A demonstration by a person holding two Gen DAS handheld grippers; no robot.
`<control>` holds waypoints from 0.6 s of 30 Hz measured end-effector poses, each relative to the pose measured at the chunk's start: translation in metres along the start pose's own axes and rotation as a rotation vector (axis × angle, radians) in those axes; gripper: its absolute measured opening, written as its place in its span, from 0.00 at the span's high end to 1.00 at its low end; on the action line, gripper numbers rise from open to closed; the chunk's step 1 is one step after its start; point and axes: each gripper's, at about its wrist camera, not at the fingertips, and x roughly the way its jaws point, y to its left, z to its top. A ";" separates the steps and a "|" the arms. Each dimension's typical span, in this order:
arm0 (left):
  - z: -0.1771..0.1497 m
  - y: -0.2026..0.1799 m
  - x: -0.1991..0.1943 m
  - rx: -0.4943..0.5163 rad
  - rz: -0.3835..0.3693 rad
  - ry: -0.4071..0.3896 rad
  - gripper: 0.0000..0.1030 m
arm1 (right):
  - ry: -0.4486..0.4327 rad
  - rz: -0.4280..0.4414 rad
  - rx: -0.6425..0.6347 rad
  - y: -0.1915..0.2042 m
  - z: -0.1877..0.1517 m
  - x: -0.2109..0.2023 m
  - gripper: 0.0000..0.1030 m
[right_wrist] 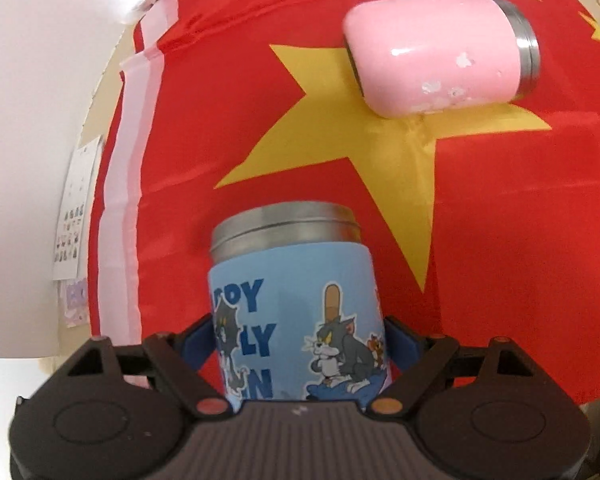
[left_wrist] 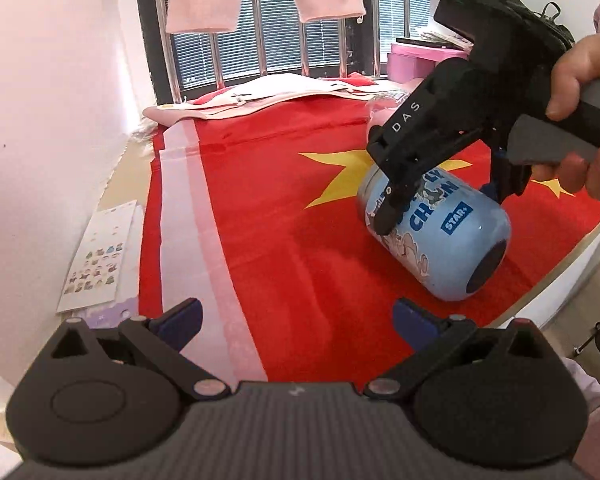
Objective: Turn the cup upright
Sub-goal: 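Grasp the light-blue tumbler with the right tool, rim facing up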
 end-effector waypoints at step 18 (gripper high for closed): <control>0.003 0.002 0.005 -0.023 0.035 0.004 0.00 | 0.023 -0.085 -0.212 0.026 0.022 0.011 0.18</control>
